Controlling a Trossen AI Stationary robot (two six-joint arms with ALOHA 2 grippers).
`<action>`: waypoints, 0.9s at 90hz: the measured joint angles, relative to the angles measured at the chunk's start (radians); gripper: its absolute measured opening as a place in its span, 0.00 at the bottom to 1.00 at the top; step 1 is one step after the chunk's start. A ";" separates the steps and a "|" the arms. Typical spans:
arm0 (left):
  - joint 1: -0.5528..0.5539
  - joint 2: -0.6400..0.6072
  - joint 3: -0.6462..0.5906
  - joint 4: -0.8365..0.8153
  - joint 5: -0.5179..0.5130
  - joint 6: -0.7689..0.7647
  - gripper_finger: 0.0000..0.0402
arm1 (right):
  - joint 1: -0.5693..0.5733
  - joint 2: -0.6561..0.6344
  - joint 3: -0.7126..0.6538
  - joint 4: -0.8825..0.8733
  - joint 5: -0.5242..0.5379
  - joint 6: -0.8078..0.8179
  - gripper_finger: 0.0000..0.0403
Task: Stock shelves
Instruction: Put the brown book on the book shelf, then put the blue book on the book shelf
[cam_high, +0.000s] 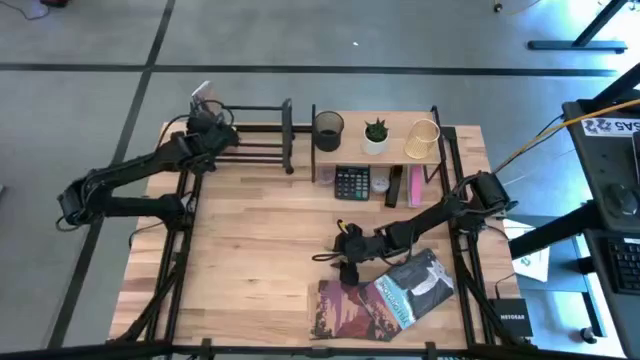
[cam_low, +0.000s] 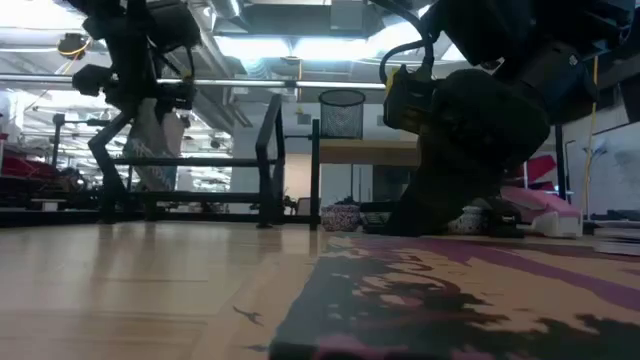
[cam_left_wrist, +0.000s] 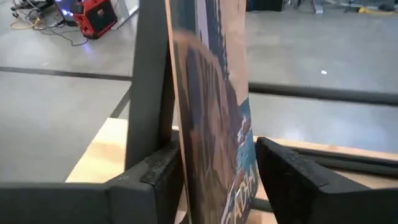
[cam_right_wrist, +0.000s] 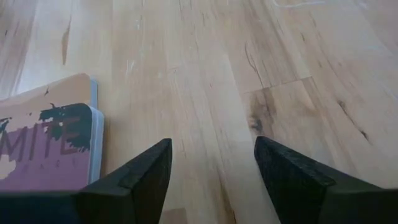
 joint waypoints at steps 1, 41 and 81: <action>-0.002 -0.001 0.002 0.001 -0.002 0.004 0.44 | 0.000 0.000 0.000 0.000 0.000 0.000 0.54; -0.038 -0.044 0.138 -0.094 -0.038 0.109 0.44 | 0.000 0.000 0.000 0.000 0.000 0.000 0.54; -0.215 -0.045 0.272 -0.232 0.004 0.068 0.44 | 0.012 0.000 0.000 0.023 0.022 -0.063 0.54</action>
